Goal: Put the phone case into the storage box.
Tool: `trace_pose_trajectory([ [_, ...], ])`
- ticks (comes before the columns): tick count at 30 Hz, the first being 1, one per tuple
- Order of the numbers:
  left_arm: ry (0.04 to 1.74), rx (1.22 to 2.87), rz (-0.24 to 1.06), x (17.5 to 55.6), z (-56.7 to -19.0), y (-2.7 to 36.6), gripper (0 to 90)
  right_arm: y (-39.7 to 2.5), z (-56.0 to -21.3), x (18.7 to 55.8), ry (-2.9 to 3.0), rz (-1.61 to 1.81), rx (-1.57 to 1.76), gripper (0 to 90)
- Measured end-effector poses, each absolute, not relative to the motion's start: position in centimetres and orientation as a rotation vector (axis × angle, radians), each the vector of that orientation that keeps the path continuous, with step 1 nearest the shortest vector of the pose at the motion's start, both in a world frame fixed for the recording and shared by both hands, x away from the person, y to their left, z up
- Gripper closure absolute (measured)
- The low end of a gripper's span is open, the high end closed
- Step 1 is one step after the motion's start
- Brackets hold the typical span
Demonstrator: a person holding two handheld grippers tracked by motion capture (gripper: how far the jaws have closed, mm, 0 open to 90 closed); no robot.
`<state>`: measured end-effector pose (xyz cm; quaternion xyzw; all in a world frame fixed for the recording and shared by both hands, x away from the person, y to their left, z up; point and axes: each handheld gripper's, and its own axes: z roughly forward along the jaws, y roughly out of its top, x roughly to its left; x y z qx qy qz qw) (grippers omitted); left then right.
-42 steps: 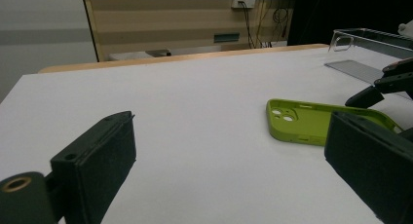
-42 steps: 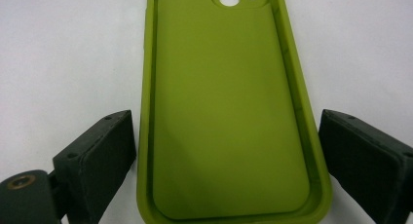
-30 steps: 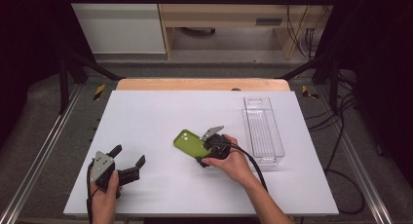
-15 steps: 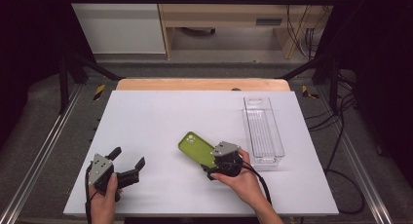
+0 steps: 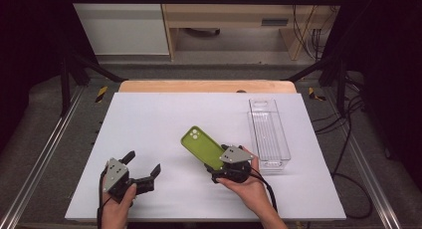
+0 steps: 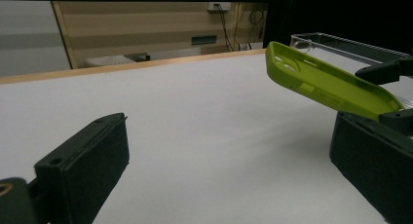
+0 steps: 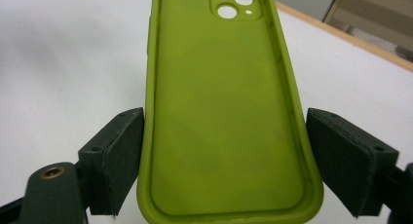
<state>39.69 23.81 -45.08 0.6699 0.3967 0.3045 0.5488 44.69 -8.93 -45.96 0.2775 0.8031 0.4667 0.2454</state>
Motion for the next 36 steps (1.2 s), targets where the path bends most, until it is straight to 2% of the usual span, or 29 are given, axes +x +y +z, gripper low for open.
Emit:
trace_pose_trajectory([
  [8, 0.835, 1.647, 0.64, 41.6, -42.9, 20.4, 0.5, -9.8, -45.5, 44.4, 2.121, 1.308, 0.781, 17.3],
  [20, 0.745, 1.733, 0.621, 44.5, -41.0, 16.6, 0.9, -10.9, -45.4, 43.8, 2.044, 1.355, 0.79, 17.2],
  [28, 0.754, 1.737, 0.605, 45.6, -40.3, 15.4, 0.9, -10.8, -45.4, 43.7, 2.025, 1.377, 0.782, 17.3],
  [36, 0.789, 1.7, 0.524, 46.1, -39.5, 15.0, 1.5, -10.8, -45.3, 43.6, 2.005, 1.372, 0.772, 17.3],
])
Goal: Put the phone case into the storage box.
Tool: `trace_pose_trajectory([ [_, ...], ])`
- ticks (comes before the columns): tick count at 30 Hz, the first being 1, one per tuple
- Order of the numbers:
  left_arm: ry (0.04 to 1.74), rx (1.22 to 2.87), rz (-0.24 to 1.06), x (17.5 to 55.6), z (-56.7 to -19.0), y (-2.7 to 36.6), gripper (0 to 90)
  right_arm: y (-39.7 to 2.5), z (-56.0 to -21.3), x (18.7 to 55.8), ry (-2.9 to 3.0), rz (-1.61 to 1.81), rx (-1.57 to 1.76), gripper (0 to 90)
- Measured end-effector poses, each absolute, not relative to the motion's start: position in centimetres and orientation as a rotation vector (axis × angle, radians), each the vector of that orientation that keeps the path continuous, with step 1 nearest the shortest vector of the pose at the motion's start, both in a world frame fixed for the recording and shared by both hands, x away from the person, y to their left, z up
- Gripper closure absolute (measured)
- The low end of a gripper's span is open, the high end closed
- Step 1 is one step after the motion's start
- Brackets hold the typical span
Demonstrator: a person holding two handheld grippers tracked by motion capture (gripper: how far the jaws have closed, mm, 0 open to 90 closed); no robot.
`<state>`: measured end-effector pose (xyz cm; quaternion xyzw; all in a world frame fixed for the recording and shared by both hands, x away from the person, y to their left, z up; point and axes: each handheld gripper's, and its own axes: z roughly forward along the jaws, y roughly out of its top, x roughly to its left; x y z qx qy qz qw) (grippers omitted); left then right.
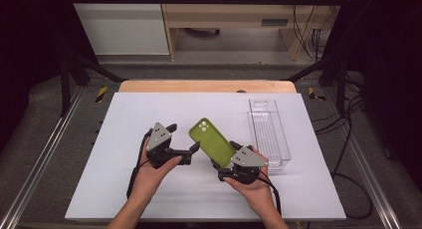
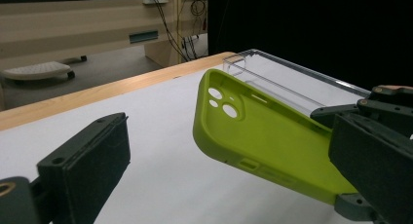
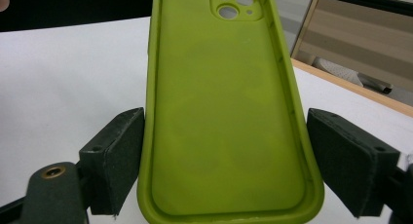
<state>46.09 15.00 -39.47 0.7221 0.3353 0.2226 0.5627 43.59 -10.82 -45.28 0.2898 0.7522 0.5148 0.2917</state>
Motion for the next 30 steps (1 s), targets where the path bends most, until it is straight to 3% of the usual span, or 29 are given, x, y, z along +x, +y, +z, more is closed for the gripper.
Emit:
trace_pose_trajectory([
  [11, 0.859, 1.655, 0.437, 47.0, -39.9, 15.3, 3.6, -11.0, -45.0, 43.4, 1.969, 1.394, 0.767, 17.3],
  [15, 0.887, 1.638, 0.384, 47.5, -40.3, 14.9, 8.4, -10.9, -44.9, 43.3, 1.961, 1.395, 0.761, 17.3],
  [30, 0.915, 1.591, 0.263, 47.7, -40.9, 14.5, 44.7, -10.1, -45.2, 43.1, 1.936, 1.403, 0.759, 17.1],
])
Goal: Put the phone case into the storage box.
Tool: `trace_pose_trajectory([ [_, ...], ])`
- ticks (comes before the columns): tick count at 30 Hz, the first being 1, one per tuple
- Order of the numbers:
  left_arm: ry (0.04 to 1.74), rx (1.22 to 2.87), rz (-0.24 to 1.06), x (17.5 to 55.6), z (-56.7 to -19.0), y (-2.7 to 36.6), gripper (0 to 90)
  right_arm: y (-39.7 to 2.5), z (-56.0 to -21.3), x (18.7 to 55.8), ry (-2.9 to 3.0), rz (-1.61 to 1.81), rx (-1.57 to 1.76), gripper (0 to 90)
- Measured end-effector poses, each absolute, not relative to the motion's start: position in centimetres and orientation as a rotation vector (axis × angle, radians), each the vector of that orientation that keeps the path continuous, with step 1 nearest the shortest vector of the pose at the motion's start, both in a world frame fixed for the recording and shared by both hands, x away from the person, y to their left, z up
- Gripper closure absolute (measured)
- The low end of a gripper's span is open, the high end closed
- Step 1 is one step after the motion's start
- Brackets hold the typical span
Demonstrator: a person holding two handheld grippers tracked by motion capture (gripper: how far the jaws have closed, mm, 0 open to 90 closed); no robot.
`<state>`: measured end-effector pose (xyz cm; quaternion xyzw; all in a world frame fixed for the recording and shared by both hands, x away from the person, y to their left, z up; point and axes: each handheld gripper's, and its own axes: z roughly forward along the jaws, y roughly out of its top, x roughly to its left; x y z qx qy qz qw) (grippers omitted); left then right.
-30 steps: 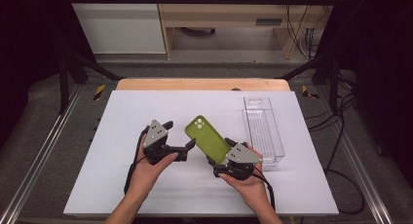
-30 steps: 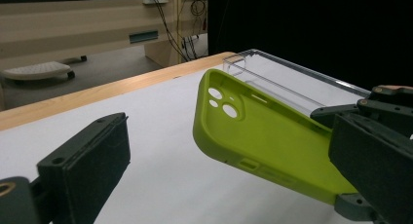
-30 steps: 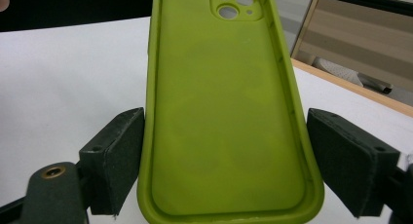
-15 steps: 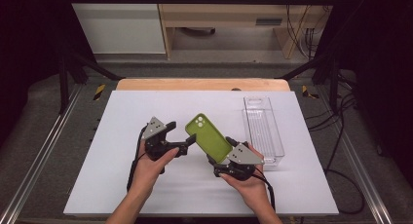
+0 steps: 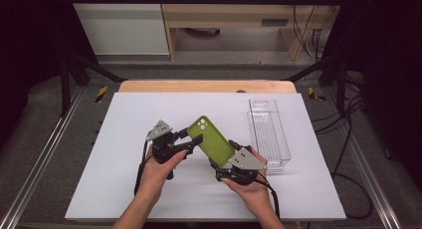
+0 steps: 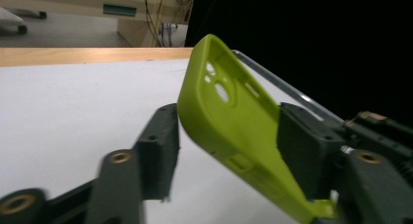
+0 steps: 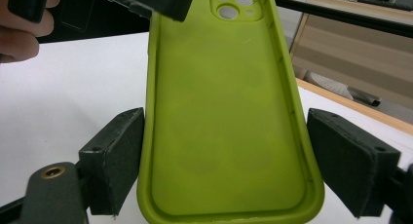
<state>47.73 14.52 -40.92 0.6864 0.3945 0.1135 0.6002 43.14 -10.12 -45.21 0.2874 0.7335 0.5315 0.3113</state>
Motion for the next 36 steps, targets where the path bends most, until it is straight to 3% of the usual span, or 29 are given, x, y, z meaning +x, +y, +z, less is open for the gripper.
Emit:
trace_pose_trajectory([
  [8, 0.988, 1.527, 0.217, 47.8, -40.9, 15.4, 61.8, -9.7, -45.7, 43.3, 1.955, 1.427, 0.772, 17.0],
  [19, 1.01, 1.473, 0.147, 47.3, -40.6, 15.3, 72.5, -9.7, -46.1, 43.5, 1.976, 1.424, 0.776, 16.9],
  [22, 1.004, 1.422, 0.072, 46.9, -40.2, 15.3, 77.1, -9.6, -46.2, 43.6, 1.976, 1.42, 0.771, 16.9],
  [36, 0.979, 1.441, 0.159, 45.9, -39.3, 14.7, 77.5, -9.5, -46.3, 43.6, 1.964, 1.465, 0.753, 15.6],
])
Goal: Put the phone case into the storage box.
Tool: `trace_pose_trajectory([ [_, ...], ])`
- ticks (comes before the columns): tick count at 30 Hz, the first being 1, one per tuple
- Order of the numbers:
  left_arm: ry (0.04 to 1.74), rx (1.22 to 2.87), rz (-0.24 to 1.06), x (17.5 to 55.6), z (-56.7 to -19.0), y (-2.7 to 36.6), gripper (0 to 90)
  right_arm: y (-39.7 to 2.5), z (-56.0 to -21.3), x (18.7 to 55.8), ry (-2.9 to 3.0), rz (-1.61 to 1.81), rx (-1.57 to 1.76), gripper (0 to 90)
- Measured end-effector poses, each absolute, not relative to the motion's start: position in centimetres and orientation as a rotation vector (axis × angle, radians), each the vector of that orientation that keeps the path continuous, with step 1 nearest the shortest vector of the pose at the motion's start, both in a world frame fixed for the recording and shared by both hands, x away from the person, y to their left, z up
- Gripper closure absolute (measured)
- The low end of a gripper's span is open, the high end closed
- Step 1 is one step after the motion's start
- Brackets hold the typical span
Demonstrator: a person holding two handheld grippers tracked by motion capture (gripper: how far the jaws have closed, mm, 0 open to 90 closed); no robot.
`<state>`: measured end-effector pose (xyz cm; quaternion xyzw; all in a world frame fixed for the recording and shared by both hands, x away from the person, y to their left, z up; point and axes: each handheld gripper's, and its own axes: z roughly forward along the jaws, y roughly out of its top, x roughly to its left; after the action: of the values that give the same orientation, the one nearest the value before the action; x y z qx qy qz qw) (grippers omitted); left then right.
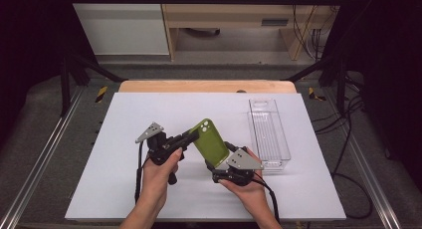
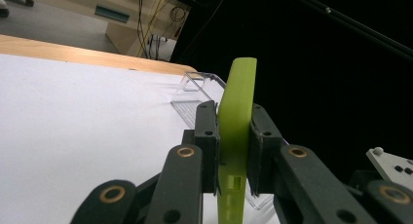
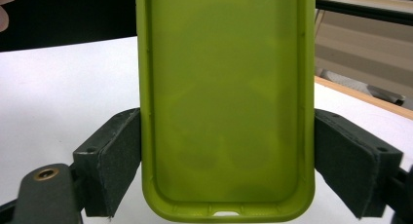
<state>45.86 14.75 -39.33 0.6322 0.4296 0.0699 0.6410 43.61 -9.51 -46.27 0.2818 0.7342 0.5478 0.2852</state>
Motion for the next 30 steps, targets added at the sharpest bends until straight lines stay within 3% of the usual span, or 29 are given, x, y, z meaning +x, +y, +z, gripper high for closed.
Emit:
trace_pose_trajectory([
  [13, 0.937, 1.489, 0.253, 45.7, -38.9, 14.3, 77.5, -9.9, -45.9, 43.8, 1.987, 1.501, 0.803, 6.9],
  [30, 0.906, 1.538, 0.372, 45.4, -38.4, 14.6, 77.4, -10.5, -45.1, 43.6, 1.963, 1.524, 0.803, 5.5],
])
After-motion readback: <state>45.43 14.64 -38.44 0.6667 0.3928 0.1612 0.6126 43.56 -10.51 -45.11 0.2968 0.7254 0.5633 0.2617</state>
